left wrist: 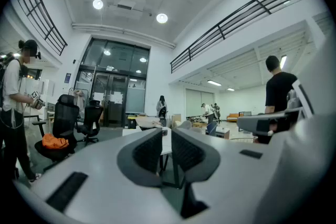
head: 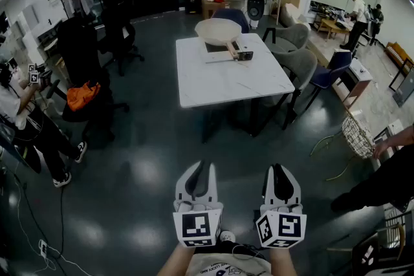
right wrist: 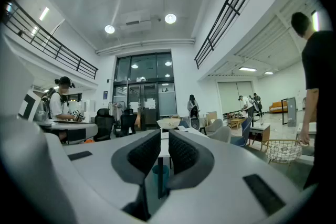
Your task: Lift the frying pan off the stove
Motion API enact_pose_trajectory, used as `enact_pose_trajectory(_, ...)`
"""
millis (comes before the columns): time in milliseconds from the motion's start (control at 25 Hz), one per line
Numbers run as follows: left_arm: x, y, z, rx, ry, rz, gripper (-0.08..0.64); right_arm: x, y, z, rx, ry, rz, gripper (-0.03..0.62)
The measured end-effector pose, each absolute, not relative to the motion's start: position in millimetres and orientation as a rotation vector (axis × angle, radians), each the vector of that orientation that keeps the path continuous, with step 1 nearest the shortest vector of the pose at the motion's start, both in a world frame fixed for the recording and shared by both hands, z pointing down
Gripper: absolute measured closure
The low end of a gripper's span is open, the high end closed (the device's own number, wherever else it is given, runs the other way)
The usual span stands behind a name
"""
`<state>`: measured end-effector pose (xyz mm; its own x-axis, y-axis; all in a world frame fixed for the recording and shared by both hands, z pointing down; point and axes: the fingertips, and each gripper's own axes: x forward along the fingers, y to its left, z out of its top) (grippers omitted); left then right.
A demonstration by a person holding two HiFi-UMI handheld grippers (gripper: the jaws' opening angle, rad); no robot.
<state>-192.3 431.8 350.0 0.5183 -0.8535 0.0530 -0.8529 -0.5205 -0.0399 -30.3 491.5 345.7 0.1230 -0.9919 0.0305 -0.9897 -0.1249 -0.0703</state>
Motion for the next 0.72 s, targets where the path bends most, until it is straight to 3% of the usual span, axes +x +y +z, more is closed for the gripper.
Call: enact_pose_trajectory(720,-182,423,355,-2.740,1.536,-0.129,0.499,-17,489,353,-2.337,2.032,-0.167,0.538)
